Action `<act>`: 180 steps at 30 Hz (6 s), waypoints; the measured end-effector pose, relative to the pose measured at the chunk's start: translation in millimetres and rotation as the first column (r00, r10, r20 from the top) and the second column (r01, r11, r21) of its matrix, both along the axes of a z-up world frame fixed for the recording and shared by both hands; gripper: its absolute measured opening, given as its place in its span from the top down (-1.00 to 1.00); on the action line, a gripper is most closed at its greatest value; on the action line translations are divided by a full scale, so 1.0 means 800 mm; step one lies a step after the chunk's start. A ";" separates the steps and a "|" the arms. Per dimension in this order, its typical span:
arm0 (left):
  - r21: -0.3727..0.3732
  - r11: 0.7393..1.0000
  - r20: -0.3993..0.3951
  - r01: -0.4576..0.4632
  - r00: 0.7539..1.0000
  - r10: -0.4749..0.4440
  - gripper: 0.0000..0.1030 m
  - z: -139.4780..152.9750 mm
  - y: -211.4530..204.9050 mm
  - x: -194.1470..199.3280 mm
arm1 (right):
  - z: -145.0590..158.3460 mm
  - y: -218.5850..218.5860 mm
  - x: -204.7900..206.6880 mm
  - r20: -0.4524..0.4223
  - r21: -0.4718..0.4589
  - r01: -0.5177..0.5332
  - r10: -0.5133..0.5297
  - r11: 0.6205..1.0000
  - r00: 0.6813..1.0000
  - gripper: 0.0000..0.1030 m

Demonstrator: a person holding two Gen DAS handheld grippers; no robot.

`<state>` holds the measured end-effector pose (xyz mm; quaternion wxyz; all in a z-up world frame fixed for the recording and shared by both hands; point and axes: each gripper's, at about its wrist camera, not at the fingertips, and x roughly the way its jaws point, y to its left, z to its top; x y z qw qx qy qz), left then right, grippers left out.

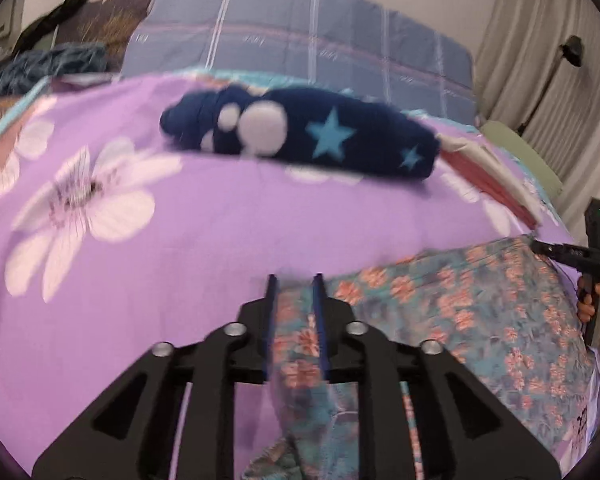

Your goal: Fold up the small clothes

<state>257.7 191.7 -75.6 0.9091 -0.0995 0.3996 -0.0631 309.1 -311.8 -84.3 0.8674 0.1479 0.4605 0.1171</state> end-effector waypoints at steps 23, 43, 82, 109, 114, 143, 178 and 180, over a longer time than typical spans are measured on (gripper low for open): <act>0.032 0.721 0.030 0.692 0.721 -0.693 0.04 0.033 -0.409 -0.206 | 0.030 -0.102 -0.192 0.003 0.044 -0.061 0.060 0.997 0.998 0.65; 0.128 0.799 -0.044 0.587 0.809 -0.587 0.69 0.008 -0.455 -0.159 | 0.036 -0.107 -0.313 0.088 0.156 -0.219 0.208 0.963 0.974 0.64; 0.175 0.663 -0.015 0.728 0.676 -0.737 0.32 -0.010 -0.529 -0.198 | 0.020 -0.079 -0.154 -0.022 0.239 -0.197 0.209 0.951 0.978 -0.13; 0.015 0.643 0.047 0.766 0.642 -0.766 0.56 0.001 -0.481 -0.212 | 0.032 -0.029 -0.184 0.077 -0.060 -0.241 0.245 0.969 0.966 0.63; 0.059 0.708 0.072 0.704 0.704 -0.706 0.30 0.021 -0.417 -0.245 | 0.010 -0.017 -0.204 0.070 -0.182 -0.190 0.205 0.965 0.976 0.53; -0.042 0.981 0.146 -0.190 0.970 0.194 0.03 0.022 0.038 -0.383 | 0.022 0.420 -0.437 0.244 -0.707 -0.535 0.870 0.462 0.428 0.04; -0.237 0.969 0.096 0.077 0.994 -0.055 -0.06 0.014 0.065 -0.285 | -0.032 0.495 -0.466 0.148 -0.879 -0.368 0.908 0.303 0.392 0.35; -0.291 0.952 0.031 0.092 0.996 -0.086 -0.06 -0.001 0.065 -0.254 | -0.037 0.496 -0.463 0.134 -0.887 -0.357 0.903 0.293 0.408 0.24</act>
